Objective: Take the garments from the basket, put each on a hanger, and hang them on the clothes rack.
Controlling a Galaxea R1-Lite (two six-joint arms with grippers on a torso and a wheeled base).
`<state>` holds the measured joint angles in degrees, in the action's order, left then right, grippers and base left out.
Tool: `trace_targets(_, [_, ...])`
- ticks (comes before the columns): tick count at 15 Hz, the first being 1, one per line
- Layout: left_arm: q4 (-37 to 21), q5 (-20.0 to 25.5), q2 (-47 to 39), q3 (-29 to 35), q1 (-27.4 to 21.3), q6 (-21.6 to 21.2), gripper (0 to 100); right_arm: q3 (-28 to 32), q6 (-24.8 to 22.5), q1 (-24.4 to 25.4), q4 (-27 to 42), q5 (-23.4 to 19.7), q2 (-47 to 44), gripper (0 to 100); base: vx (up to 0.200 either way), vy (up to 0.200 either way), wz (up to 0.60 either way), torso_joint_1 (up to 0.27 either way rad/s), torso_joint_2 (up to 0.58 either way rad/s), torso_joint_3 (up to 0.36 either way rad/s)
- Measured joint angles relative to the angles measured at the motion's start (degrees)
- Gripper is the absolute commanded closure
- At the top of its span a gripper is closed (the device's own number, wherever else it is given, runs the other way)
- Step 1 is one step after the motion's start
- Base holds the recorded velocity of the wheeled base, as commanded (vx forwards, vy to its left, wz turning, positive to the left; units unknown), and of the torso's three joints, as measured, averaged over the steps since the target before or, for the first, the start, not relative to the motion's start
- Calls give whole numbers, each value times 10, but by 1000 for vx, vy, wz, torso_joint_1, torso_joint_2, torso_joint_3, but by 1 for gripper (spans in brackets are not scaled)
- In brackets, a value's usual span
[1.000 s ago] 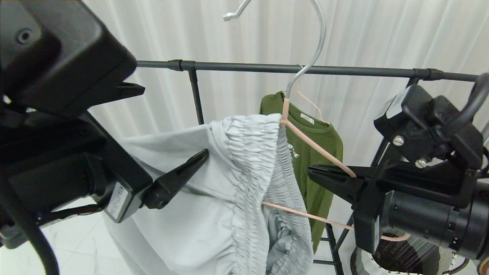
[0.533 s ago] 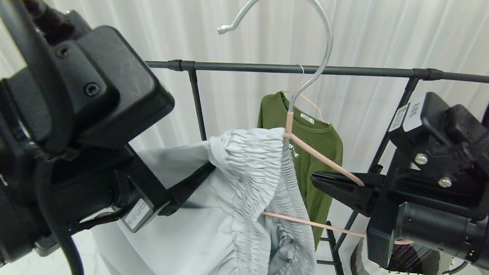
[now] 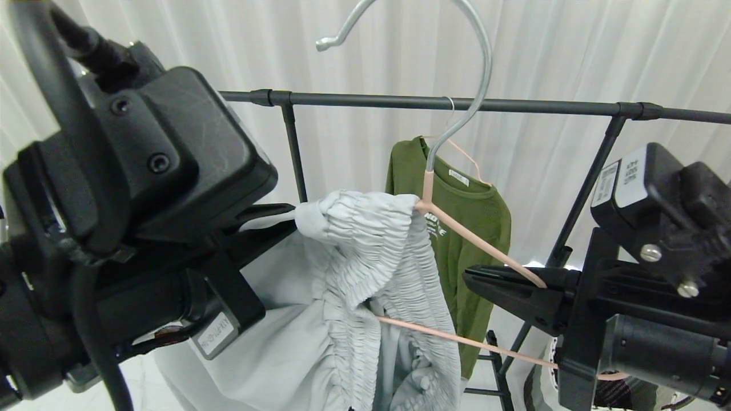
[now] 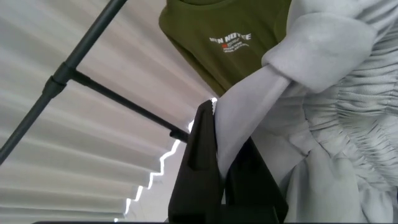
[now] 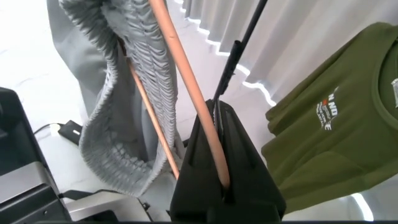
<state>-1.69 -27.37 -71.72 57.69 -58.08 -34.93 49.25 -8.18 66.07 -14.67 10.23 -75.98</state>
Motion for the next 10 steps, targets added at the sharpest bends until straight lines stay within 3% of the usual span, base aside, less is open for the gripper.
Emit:
trace_targets(4, [3,2,-1,-12,9,-1,100,-1,0,0,8,3,4,100,0,0,0,0,0,0])
trace_targets(5, [10,3,-1,-14,12,-5,100,1,0,0,21,3,5,0,0,0,0,0,0,0])
trace_targets(8, [51,-3,-1,-25,33,-31,100,0,0,0,28,5,10,0,0,0,0,0,0,0])
trace_targets(10, [117,-14,-2,-42,73,-57,100,0,0,-5,28,6,15,0,0,0,0,0,0,0])
